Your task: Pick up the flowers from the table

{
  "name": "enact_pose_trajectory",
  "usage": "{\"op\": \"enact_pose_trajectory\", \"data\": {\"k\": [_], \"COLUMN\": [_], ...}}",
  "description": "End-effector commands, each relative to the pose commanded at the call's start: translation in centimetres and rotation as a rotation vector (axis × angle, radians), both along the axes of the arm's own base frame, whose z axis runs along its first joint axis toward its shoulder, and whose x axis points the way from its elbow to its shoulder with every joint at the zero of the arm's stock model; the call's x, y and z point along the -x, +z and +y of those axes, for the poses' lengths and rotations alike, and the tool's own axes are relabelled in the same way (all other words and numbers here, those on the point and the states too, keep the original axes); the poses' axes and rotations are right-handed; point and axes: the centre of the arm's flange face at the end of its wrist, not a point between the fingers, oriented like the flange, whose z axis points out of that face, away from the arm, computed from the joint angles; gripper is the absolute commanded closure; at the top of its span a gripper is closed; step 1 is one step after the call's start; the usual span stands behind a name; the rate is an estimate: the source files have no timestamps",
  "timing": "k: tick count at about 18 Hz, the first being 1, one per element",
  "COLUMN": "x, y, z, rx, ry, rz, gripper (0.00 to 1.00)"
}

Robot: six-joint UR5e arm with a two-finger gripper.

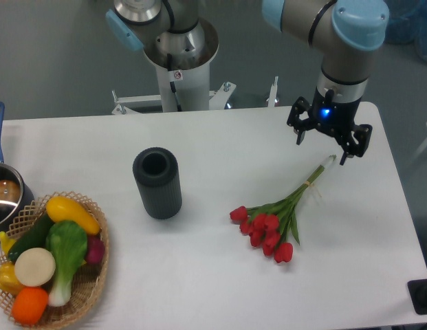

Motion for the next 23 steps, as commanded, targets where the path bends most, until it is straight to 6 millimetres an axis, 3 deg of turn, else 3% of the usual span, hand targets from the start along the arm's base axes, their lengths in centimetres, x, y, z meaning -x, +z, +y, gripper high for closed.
{"op": "enact_pose_trajectory", "data": {"k": [7,10,13,23], "x": [-0.2,-0.9,-0.8,-1.4], "y": [-2.2,-4.5,-8.6,-14.1], "z": [-0.1,0.1,0.6,3.1], "rx": [0.009,0.011,0.006,-0.002], "ry": [-0.008,-0.008,-0.016,-0.056], "rz": [-0.032,-0.037,-0.009,0.009], "gripper": [0.0,0.0,0.0,0.0]}}
